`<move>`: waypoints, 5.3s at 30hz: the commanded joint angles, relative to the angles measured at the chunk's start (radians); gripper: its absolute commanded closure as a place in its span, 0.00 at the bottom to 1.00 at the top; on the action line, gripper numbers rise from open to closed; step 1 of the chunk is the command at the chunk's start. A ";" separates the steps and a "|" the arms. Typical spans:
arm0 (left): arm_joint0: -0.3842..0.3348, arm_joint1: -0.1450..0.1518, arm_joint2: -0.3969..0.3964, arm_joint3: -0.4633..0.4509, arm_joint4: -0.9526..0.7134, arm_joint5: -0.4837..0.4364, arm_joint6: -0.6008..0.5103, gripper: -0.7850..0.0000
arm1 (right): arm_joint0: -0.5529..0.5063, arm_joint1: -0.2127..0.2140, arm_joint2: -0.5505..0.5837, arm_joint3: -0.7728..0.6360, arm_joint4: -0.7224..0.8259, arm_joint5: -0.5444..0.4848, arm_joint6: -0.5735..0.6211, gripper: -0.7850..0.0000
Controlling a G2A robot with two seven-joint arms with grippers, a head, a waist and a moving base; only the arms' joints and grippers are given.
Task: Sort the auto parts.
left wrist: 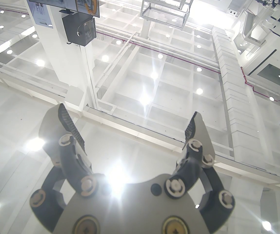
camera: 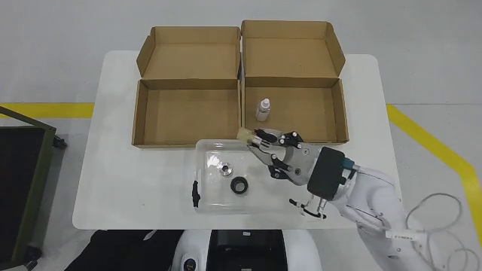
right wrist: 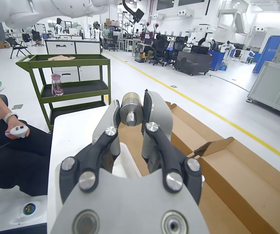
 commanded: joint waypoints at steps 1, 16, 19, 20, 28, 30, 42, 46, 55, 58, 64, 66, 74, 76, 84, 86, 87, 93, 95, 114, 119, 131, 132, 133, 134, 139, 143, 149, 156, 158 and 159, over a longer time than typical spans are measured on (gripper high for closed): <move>0.000 0.000 0.000 0.000 0.000 0.000 0.000 0.00 | -0.001 0.000 0.010 -0.009 0.005 -0.002 -0.012 1.00; 0.000 0.000 0.000 0.000 0.000 0.000 0.000 0.00 | -0.092 0.006 0.057 -0.097 -0.114 0.061 0.082 1.00; 0.000 0.000 0.000 0.000 0.000 0.000 0.000 0.00 | -0.114 0.009 0.065 -0.097 -0.150 0.079 0.148 1.00; 0.000 0.000 0.000 0.000 0.000 0.000 0.000 0.00 | -0.117 0.009 0.068 -0.087 -0.156 0.082 0.164 1.00; 0.000 0.000 0.000 0.000 0.000 0.000 0.000 0.00 | -0.070 0.012 0.111 0.061 -0.167 0.092 0.294 1.00; 0.000 0.000 0.000 0.000 0.000 0.000 0.000 0.00 | -0.034 0.010 0.107 0.095 -0.161 0.100 0.336 1.00; 0.000 0.000 0.000 0.000 0.000 0.000 0.000 0.00 | 0.175 -0.003 0.042 0.298 -0.184 0.076 0.497 1.00; 0.000 0.000 0.000 0.000 0.000 0.000 0.000 0.00 | 0.223 -0.007 0.012 0.339 -0.197 0.042 0.542 1.00; 0.000 0.000 0.000 0.000 0.000 0.000 0.000 0.00 | 0.311 -0.012 -0.045 0.398 -0.196 -0.058 0.668 1.00; 0.000 0.000 0.000 0.000 0.000 0.000 0.000 0.00 | 0.339 -0.015 -0.061 0.413 -0.190 -0.069 0.706 1.00; 0.000 0.000 0.000 0.000 0.000 0.000 0.000 0.00 | 0.396 -0.025 -0.099 0.470 -0.168 -0.070 0.747 1.00; 0.000 0.000 0.000 0.000 0.000 0.000 0.000 0.00 | 0.414 -0.029 -0.114 0.494 -0.162 -0.067 0.755 1.00; 0.000 0.000 0.000 0.000 0.000 0.000 0.000 0.00 | 0.452 -0.041 -0.154 0.565 -0.158 -0.046 0.767 1.00; 0.000 0.000 0.000 0.000 0.000 0.000 0.000 0.00 | 0.458 -0.043 -0.160 0.577 -0.159 -0.045 0.767 1.00; 0.000 0.000 0.000 0.000 0.000 0.000 0.000 0.00 | 0.492 -0.051 -0.186 0.625 -0.162 -0.039 0.775 0.87; 0.000 0.000 0.000 0.000 0.000 0.000 0.000 0.00 | 0.503 -0.054 -0.193 0.637 -0.163 -0.038 0.774 0.83; 0.000 0.000 0.000 0.000 0.000 0.000 0.000 0.00 | 0.508 -0.056 -0.197 0.642 -0.162 -0.036 0.773 0.79; 0.000 0.000 0.000 0.000 0.000 0.000 0.000 0.00 | 0.527 -0.063 -0.212 0.659 -0.165 -0.020 0.759 0.54; 0.000 0.000 0.000 0.000 0.000 0.000 0.000 0.00 | 0.527 -0.064 -0.210 0.654 -0.165 -0.013 0.748 0.52; 0.000 0.000 0.000 0.000 0.000 0.000 0.000 0.00 | 0.281 -0.018 -0.028 0.281 -0.158 0.001 0.664 0.29; 0.000 0.000 0.000 0.000 0.000 0.000 0.000 0.00 | 0.178 -0.006 -0.006 0.135 -0.173 -0.018 0.644 0.26; 0.000 0.000 0.000 0.000 0.000 0.000 0.000 0.00 | 0.030 0.008 -0.017 0.021 -0.180 -0.097 0.565 0.20; 0.000 0.000 0.000 0.000 0.000 0.000 0.000 0.00 | 0.023 0.008 -0.022 0.022 -0.179 -0.101 0.561 0.19; 0.000 0.000 0.000 0.000 0.000 0.000 0.000 0.00 | 0.016 0.009 -0.029 0.025 -0.177 -0.109 0.558 0.19; 0.000 0.000 0.000 0.000 0.000 0.000 0.000 0.00 | 0.012 0.009 -0.033 0.030 -0.175 -0.112 0.555 0.20; 0.000 0.000 0.000 0.000 0.000 0.000 0.000 0.00 | 0.008 0.008 -0.081 0.069 -0.173 -0.148 0.551 0.22; 0.000 0.000 0.000 0.000 0.000 0.000 0.000 0.00 | 0.023 0.004 -0.122 0.100 -0.170 -0.169 0.551 0.22; 0.000 0.000 0.000 0.000 0.000 0.000 0.000 0.00 | 0.058 0.000 -0.168 0.162 -0.168 -0.200 0.552 0.22; 0.000 0.000 0.000 0.000 0.000 0.000 0.000 0.00 | 0.112 -0.008 -0.215 0.218 -0.166 -0.217 0.565 0.22; 0.000 0.000 0.000 0.000 0.000 0.000 0.000 0.00 | 0.129 -0.012 -0.231 0.233 -0.165 -0.219 0.571 0.22; 0.000 0.000 0.000 0.000 0.000 0.000 0.000 0.00 | 0.138 -0.014 -0.240 0.241 -0.166 -0.220 0.575 0.22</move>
